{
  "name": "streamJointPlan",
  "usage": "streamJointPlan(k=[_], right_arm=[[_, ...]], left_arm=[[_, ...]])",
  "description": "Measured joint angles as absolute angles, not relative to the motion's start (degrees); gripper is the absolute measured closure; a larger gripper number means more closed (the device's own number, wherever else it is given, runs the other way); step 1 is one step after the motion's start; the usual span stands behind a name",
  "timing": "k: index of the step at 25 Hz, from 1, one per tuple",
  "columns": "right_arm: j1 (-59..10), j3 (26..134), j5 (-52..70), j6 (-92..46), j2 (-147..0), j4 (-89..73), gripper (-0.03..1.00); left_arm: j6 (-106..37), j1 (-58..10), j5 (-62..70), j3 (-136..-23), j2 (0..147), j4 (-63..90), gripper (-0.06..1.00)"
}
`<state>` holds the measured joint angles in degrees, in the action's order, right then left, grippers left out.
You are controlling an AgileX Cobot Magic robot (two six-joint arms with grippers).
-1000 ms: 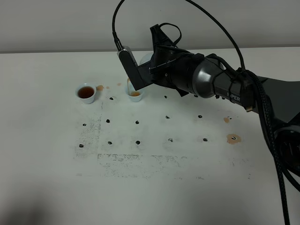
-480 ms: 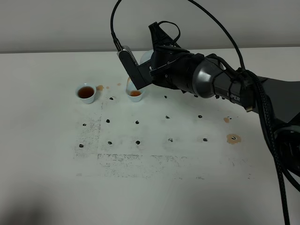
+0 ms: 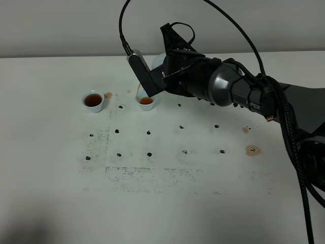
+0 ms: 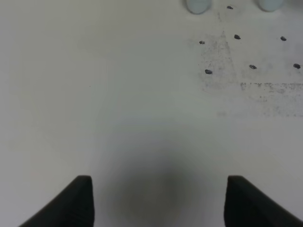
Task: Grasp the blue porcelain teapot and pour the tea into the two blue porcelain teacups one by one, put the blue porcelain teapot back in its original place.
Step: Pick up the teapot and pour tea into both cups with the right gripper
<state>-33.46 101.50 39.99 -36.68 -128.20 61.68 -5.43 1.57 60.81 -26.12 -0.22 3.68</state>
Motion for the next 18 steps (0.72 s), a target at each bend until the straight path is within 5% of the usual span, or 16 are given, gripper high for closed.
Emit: streamJointPlan(k=[18], right_arm=[[-32.9,101.5,39.8,-36.7,-128.2,61.7,0.89]], left_arm=[[-5.3,1.6,60.8,-26.1,-0.2,3.7,0.35]])
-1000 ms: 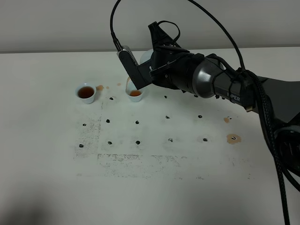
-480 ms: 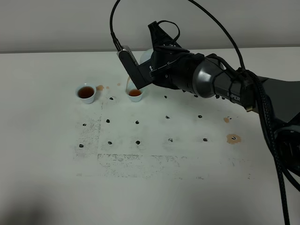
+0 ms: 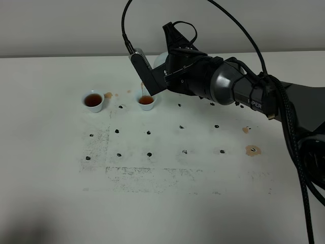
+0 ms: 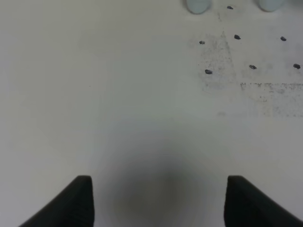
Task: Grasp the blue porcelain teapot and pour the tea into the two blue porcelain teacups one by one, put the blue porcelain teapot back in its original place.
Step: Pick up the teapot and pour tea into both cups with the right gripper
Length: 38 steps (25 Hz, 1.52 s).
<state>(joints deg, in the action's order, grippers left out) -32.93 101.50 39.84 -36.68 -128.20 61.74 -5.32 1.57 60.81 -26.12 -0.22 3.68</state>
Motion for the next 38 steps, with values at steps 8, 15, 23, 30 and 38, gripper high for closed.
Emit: streamJointPlan(k=[8,15,23,30,38], right_arm=[[-32.8,101.5,39.8,-36.9,-128.2,61.7,0.89],[-32.8,101.5,39.8,-37.1,-128.2,61.7,0.89],[-32.8,101.5,39.8,-37.1,-128.2,61.7,0.89],[-32.8,101.5,39.9,-37.1,-128.2,61.7,0.89],[-32.8,101.5,40.0,-37.1,-128.2,61.7,0.89]], left_arm=[[-5.3,1.6,60.8,-26.1,-0.2,3.7,0.35],[-5.4,1.6,60.8,-26.1,-0.2,3.7,0.35],[-5.4,1.6,60.8,-26.1,-0.2,3.7,0.35],[-5.4,1.6,60.8,-26.1,-0.2,3.7,0.35],[-5.4,1.6,60.8,-26.1,-0.2,3.7,0.35]])
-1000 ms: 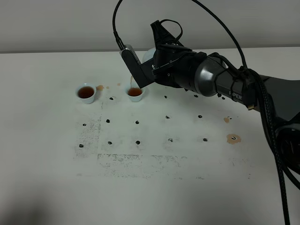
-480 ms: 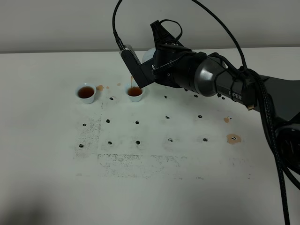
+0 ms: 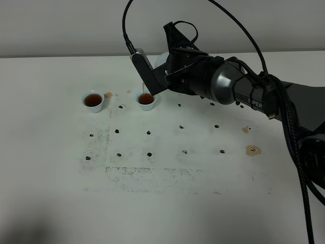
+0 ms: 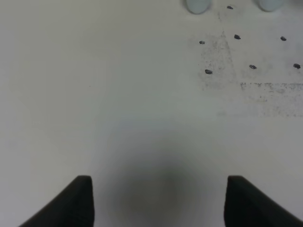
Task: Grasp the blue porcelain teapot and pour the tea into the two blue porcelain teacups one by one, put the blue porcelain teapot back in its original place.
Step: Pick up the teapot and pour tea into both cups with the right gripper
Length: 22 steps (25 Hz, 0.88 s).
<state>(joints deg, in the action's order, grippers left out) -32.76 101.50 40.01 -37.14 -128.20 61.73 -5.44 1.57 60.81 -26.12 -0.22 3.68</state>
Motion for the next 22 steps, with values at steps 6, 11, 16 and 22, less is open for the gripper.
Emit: streamJointPlan(k=[6,11,16,22], right_arm=[[-32.8,101.5,40.0,-37.2,-128.2,61.7,0.89],[-32.8,101.5,40.0,-37.2,-128.2,61.6,0.89],[-32.8,101.5,40.0,-37.2,-128.2,60.5,0.89],[-32.8,101.5,40.0,-37.2,-128.2,56.3,0.89]], left_arm=[[-5.4,1.6,60.8,-26.1,-0.2,3.7,0.35],[-5.4,1.6,60.8,-26.1,-0.2,3.7,0.35],[-5.4,1.6,60.8,-26.1,-0.2,3.7,0.35],[-5.4,1.6,60.8,-26.1,-0.2,3.7,0.35]])
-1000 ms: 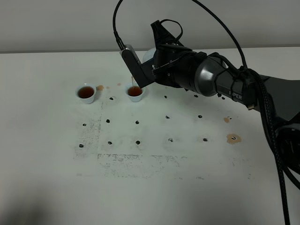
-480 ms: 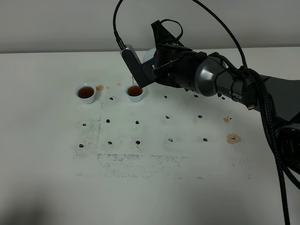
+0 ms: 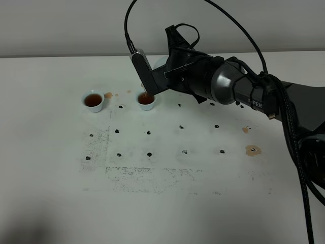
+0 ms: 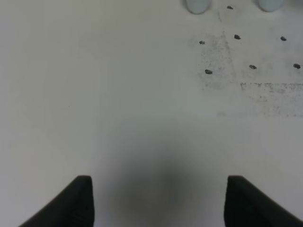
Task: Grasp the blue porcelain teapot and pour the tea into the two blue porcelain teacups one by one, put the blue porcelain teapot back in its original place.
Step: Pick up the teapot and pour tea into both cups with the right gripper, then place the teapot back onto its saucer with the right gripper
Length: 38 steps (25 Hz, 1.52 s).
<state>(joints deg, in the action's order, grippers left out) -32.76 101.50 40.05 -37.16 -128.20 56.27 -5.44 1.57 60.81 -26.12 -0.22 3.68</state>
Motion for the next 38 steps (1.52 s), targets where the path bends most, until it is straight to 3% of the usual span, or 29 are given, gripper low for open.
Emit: streamJointPlan(k=[8,15,27,38], right_arm=[[-32.8,101.5,41.7,-38.8,-126.6,47.8,0.89],[-32.6,101.5,42.0,-37.1,-116.3,36.6,0.89],[-25.3,100.6,52.9,-13.9,-104.5,18.0,0.89],[-17.3,69.6,34.6,-11.6,-86.5,7.9,0.89]], left_arm=[[-5.4,1.6,60.8,-26.1,-0.2,3.7,0.35],[-5.3,1.6,60.8,-26.1,-0.2,3.7,0.35],[-5.4,1.6,60.8,-26.1,-0.2,3.7,0.35],[-5.4,1.6,60.8,-26.1,-0.2,3.7,0.35]])
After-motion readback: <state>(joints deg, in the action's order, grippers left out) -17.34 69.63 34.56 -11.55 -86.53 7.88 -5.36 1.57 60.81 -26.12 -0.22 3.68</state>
